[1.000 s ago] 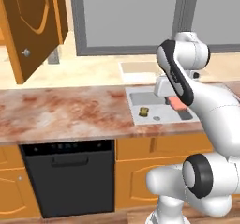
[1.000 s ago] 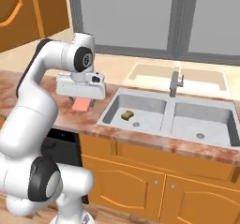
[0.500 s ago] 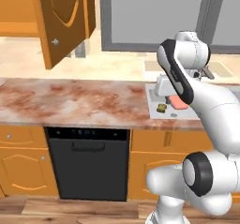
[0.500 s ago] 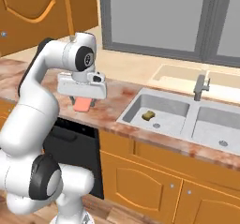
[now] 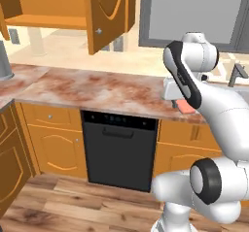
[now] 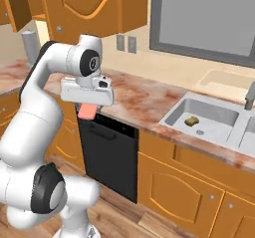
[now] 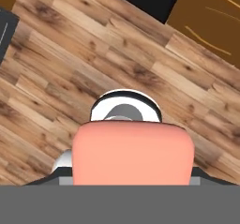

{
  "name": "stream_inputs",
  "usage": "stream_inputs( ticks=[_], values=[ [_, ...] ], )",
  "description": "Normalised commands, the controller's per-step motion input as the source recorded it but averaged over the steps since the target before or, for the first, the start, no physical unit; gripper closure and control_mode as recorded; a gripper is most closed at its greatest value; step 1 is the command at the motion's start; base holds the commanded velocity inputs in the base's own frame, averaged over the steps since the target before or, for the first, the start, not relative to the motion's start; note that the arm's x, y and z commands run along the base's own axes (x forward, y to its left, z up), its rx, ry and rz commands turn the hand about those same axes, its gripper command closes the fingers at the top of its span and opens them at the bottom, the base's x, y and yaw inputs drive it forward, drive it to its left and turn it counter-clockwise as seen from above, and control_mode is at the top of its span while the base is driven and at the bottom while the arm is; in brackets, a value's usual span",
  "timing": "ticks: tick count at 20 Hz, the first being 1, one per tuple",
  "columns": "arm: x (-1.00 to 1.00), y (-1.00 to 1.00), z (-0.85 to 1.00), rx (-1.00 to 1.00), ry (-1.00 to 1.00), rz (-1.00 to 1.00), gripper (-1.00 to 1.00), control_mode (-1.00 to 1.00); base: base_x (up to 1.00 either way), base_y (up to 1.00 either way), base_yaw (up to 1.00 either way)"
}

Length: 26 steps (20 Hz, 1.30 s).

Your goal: Pick up the sponge and bar soap from the sink, and place them back in the cabinet, and close the cabinet doors.

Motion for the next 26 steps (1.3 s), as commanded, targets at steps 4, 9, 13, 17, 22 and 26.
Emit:
stream_inputs(
  ticks=[4, 9, 13, 17, 22, 26],
  values=[
    [0.00, 0.00, 0.00, 0.00, 0.00, 0.00, 1.00, 1.00, -0.30, 0.53, 0.33],
    [0.00, 0.00, 0.00, 0.00, 0.00, 0.00, 1.00, 1.00, -0.20, 0.68, 0.26],
    [0.00, 0.00, 0.00, 0.00, 0.00, 0.00, 1.00, 1.00, -0.07, 0.83, 0.17],
    [0.00, 0.00, 0.00, 0.00, 0.00, 0.00, 1.00, 1.00, 0.00, 0.71, 0.02],
    [0.00, 0.00, 0.00, 0.00, 0.00, 0.00, 1.00, 1.00, 0.02, 0.60, -0.01],
    [0.00, 0.00, 0.00, 0.00, 0.00, 0.00, 1.00, 1.00, 0.06, 0.47, -0.09]
  ],
)
